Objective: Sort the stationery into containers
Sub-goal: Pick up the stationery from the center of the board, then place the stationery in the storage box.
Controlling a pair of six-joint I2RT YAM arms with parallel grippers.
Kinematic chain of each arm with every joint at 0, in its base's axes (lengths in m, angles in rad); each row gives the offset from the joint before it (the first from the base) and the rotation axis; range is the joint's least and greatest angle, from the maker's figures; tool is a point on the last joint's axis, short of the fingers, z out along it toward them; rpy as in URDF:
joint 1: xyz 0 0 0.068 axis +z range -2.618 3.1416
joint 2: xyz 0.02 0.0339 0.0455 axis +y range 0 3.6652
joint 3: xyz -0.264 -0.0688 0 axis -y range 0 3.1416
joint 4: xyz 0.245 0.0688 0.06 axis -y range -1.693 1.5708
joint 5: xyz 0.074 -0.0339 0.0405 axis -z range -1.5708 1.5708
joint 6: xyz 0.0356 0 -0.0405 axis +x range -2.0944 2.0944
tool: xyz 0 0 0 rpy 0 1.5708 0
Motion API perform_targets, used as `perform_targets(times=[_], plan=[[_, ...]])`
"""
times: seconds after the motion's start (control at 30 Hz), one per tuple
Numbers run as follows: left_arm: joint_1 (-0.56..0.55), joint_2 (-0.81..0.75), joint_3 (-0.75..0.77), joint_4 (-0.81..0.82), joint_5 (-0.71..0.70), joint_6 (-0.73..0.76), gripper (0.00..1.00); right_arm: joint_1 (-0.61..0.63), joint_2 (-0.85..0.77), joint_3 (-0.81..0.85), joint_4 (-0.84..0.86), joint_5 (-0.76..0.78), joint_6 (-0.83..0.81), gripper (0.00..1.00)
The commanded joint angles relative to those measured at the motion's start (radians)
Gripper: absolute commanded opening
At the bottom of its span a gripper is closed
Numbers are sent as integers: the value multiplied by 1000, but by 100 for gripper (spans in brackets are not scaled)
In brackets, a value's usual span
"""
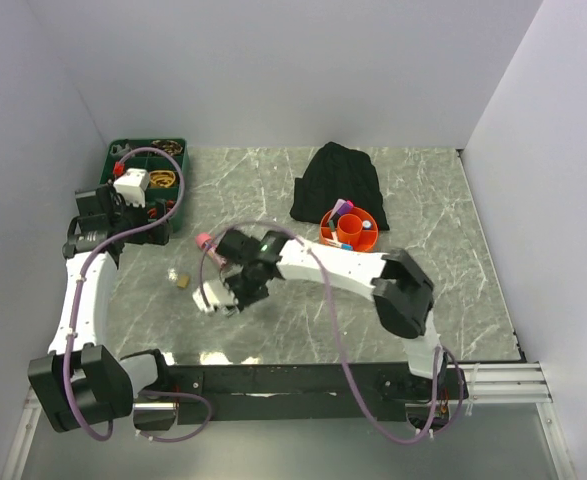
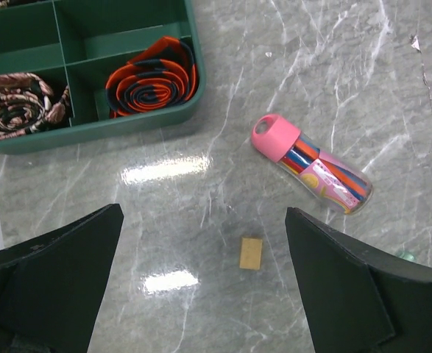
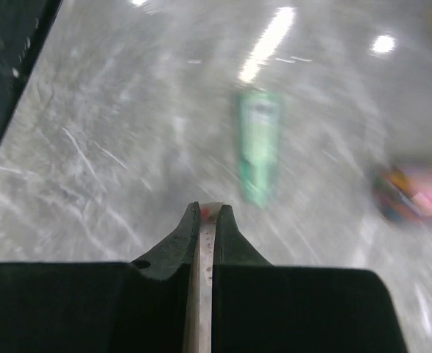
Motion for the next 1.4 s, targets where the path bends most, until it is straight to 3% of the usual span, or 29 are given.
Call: perform_targets(times=[0.0, 0.17, 0.33, 0.53, 0.9, 1.37], plan=[[-6, 24, 50, 20, 16, 19, 99, -83, -169, 105, -100, -66, 198, 0], [-6, 59, 88, 23, 34, -16, 99, -213, -247, 37, -88, -29, 327, 0], [-18, 93, 131, 57, 37, -75, 99, -439, -324, -7, -70, -26, 431, 0], [-75, 175, 239, 59, -8, -85, 99, -612, -446, -145, -51, -17, 430, 0], [-130, 298, 354, 56, -29, -95, 99, -740, -556, -334, 24, 0, 409, 0], [-160, 367, 406, 52, -44, -78, 100, -820, -497, -340, 94, -14, 353, 2]])
